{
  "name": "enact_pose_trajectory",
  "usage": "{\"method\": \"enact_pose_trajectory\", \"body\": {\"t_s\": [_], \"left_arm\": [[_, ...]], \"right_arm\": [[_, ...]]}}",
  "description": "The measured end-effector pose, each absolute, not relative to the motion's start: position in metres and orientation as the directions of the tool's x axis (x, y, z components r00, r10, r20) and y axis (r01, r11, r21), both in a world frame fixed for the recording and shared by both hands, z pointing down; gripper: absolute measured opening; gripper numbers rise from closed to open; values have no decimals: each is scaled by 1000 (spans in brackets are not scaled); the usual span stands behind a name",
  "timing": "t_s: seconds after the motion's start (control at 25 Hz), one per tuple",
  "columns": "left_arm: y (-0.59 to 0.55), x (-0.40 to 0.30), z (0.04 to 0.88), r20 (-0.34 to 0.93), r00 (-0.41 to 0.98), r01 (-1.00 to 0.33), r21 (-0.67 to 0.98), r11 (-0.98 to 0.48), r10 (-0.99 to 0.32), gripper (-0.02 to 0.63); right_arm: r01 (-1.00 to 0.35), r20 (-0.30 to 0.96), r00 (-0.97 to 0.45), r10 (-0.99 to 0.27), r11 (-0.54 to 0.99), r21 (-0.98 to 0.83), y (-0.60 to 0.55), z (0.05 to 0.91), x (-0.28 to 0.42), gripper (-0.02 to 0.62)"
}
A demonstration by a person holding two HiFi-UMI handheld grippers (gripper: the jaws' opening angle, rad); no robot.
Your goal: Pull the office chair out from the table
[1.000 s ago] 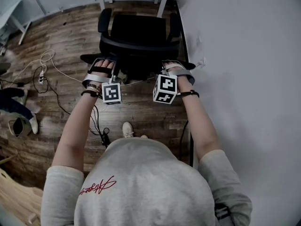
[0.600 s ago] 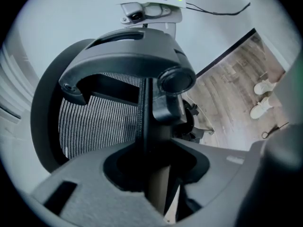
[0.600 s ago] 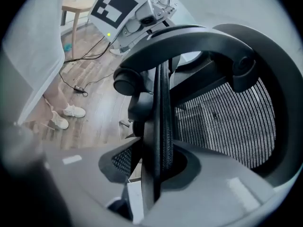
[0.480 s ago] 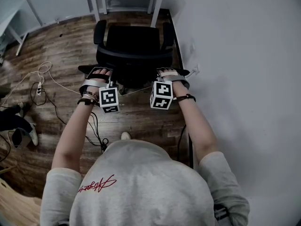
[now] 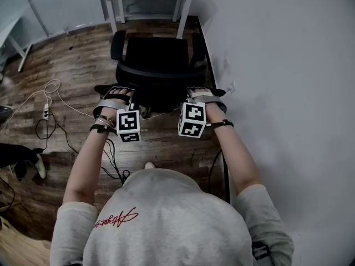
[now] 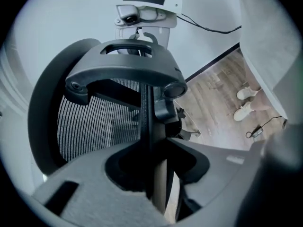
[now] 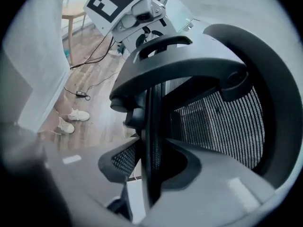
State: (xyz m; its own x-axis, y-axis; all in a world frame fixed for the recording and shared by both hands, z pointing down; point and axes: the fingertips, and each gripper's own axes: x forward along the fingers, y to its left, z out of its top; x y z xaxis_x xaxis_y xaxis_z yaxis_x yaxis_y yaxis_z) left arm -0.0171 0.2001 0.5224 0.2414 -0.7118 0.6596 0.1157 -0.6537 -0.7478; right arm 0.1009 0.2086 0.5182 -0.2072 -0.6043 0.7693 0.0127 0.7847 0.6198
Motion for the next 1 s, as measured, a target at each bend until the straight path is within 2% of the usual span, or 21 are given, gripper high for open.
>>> {"method": "enact_pose_trajectory", "body": {"t_s": [0.24,0.4,0.6,0.76,0.84,1.0], "left_arm": [[206,-23,508,619,265,67,-776,-627,-739,146],[213,-29,496,579,303,-33,-788,-615,-757,149],[219,-44,484,523,316,-142,-799,-584,-792,123],[223,-52,468,463,343,-272,-784,-558,-817,114],[225,-54,457,420,369,-361,-757,-544,-829,80],[227,-54,434,336,409,-507,-689,-517,-849,58]], "right_arm": [[-48,753,-234,-615,781,623,213,506,103,132],[-74,727,-264,-634,765,640,221,492,101,140],[-145,675,-305,-671,734,664,224,479,100,135],[-209,641,-318,-699,711,672,228,470,102,140],[-239,621,-328,-711,699,674,231,467,104,126],[-354,564,-355,-745,666,657,234,457,104,121]]}}
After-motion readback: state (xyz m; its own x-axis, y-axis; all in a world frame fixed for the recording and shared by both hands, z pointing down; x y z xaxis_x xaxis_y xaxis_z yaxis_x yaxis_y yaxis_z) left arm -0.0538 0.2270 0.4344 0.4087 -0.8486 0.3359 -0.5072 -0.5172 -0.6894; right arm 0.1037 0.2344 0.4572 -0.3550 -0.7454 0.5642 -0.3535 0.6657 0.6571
